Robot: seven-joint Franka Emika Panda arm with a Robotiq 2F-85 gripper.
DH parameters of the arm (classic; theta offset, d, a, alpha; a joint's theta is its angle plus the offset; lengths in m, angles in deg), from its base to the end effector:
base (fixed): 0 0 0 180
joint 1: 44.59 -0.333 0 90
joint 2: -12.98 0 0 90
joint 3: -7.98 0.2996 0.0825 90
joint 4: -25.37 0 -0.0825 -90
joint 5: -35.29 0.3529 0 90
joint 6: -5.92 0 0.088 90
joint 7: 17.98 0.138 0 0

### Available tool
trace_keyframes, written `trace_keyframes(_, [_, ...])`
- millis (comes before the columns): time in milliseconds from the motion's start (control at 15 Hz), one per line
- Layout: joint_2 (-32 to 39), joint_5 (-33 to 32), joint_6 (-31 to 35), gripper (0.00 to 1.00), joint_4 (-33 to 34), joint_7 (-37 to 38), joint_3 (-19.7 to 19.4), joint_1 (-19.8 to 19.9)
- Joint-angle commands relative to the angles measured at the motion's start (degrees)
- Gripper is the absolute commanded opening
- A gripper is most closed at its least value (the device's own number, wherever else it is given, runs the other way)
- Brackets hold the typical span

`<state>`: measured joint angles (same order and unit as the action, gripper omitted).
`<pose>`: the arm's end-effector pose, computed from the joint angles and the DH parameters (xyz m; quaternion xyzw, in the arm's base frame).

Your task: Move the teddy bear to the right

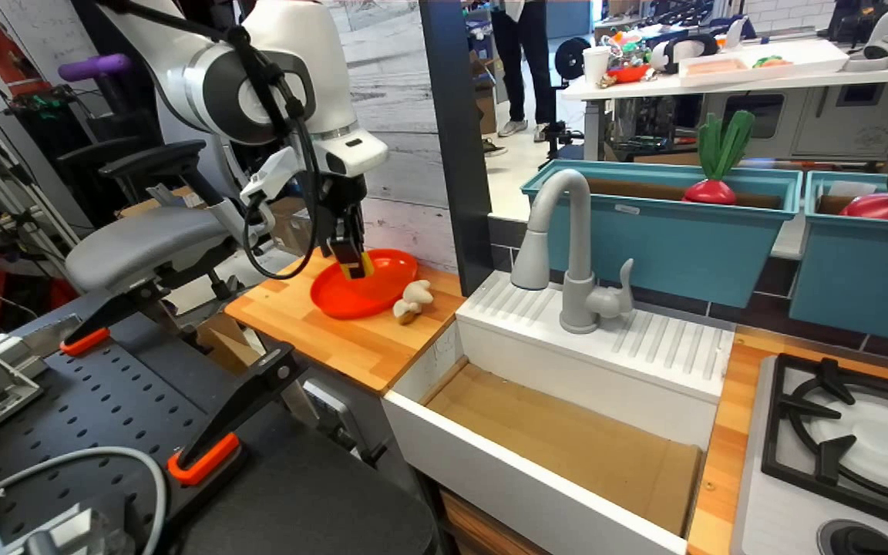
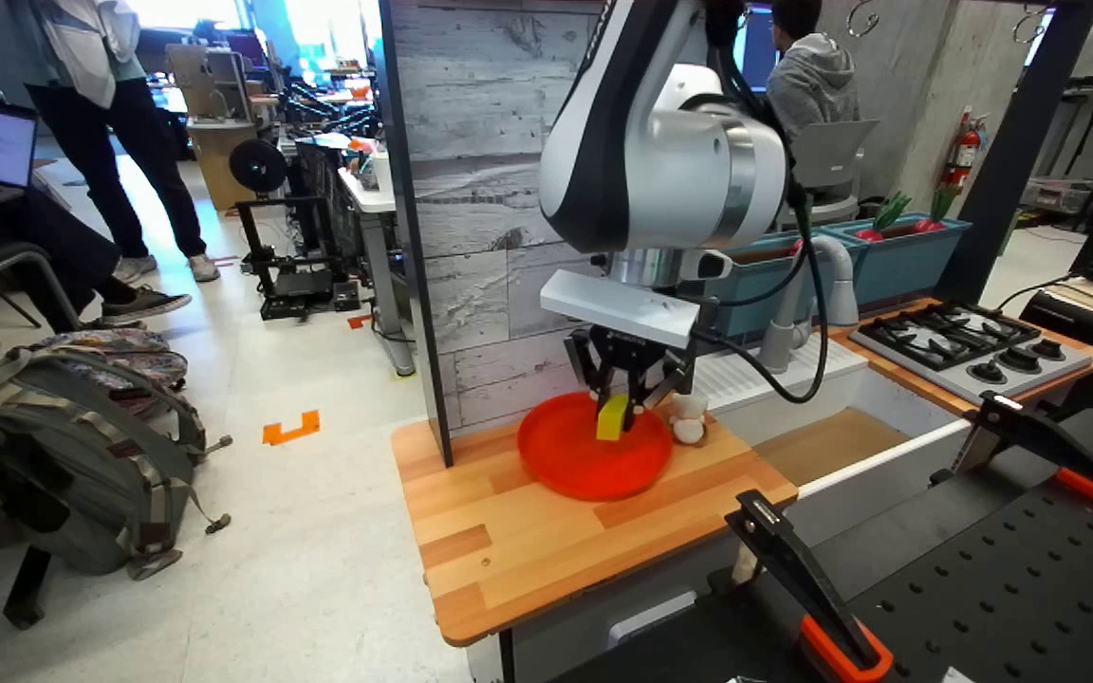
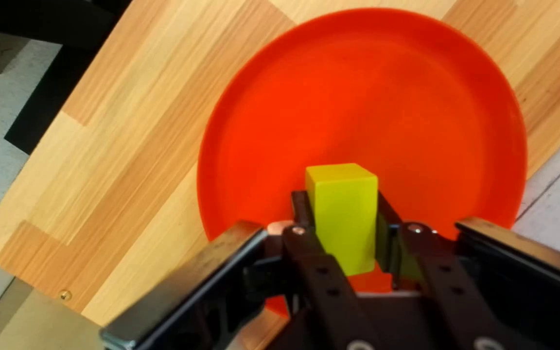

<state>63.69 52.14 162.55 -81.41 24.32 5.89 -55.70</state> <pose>0.5747 0.0827 0.0252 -0.9125 0.4067 0.0238 0.0364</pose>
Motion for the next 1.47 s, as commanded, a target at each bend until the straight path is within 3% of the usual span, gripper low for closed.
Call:
trace_keyframes(0, [3.4,-1.9,-1.6,0.08,4.2,-1.3,-0.6,-1.0])
trace_keyframes(267, [5.5,-2.4,-3.1,0.08,6.5,-2.0,-1.0,-1.6])
trace_keyframes(333, [5.9,-2.5,-3.6,0.56,7.0,-2.1,-1.0,-1.6])
trace_keyframes(467, [6.1,-2.5,-4.6,0.62,7.5,-2.2,-1.0,-1.5])
trace_keyframes(800, [3.8,-1.8,-4.3,0.99,5.2,-3.0,-0.1,-1.1])
trace_keyframes(1400, [-2.7,-1.0,-4.6,1.00,-2.5,-3.8,0.8,-0.2])
